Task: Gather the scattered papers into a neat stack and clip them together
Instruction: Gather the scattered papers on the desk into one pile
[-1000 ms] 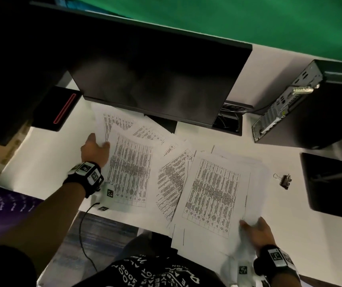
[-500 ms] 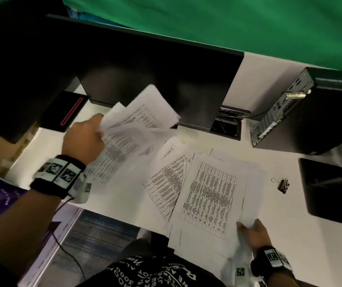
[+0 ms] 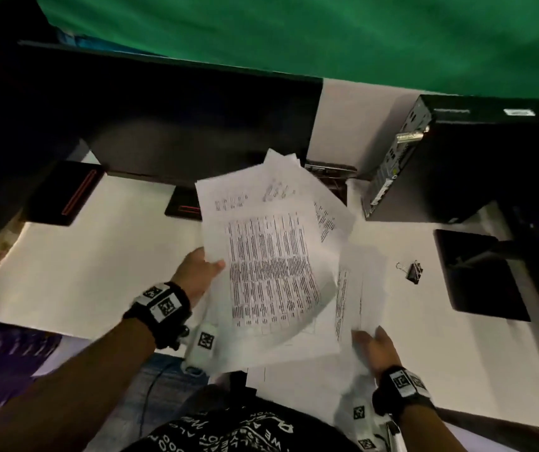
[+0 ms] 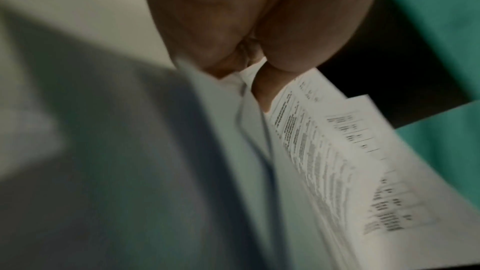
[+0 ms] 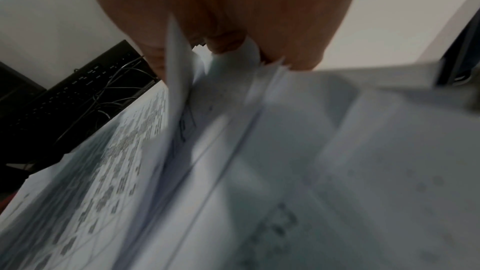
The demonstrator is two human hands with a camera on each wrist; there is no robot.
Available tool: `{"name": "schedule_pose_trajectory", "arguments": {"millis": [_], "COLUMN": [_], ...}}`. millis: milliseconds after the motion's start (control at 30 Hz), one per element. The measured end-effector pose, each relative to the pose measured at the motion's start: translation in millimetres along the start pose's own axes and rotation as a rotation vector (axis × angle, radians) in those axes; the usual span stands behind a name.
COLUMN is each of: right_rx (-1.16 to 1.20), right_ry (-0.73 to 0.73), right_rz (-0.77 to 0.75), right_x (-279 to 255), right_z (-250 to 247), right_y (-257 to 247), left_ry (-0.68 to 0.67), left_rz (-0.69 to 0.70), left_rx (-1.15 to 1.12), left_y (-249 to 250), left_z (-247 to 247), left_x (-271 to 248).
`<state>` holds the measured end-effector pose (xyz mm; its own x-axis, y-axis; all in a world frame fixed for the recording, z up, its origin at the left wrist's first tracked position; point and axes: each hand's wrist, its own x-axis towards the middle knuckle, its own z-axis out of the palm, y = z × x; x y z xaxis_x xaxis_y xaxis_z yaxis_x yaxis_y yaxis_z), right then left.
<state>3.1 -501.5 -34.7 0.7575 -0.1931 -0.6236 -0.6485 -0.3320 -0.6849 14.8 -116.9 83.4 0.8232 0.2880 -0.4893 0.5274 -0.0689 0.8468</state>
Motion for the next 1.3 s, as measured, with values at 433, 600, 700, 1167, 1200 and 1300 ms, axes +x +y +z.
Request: {"name": "schedule_pose_trajectory", "arguments": {"millis": [433,600,700,1167,1200,1300], "right_rx": [0.093,0.196,0.055,-0.022,-0.014,-0.060], "right_ry": [-0.041,-0.061,-0.063,-0.068,-0.076,-0.070], "right_rz": [0.022,-0.013,-0.070,-0.057,-0.045,-0.045], "right_x": [-5,-12,-12,-9,-7,-4], "right_z": [-2,-6,-5,-3,-4,-3], "right_y": [6,2,7,2,2,1], "left_ry": [0.004,-0.101,-0.203,0.120,0.142,0.187], "left_rz": [-0.045,0.049,0.122,-0.166,-0.143,-0.129], "left_rx": [0.555,0.608,0.798,1.008,0.996,0.951], "left_y": [-60,-62,-64,-70,-72,-74], "left_z": [76,108,125,30,35,46], "left_x": [12,7,9,71,66,56]}}
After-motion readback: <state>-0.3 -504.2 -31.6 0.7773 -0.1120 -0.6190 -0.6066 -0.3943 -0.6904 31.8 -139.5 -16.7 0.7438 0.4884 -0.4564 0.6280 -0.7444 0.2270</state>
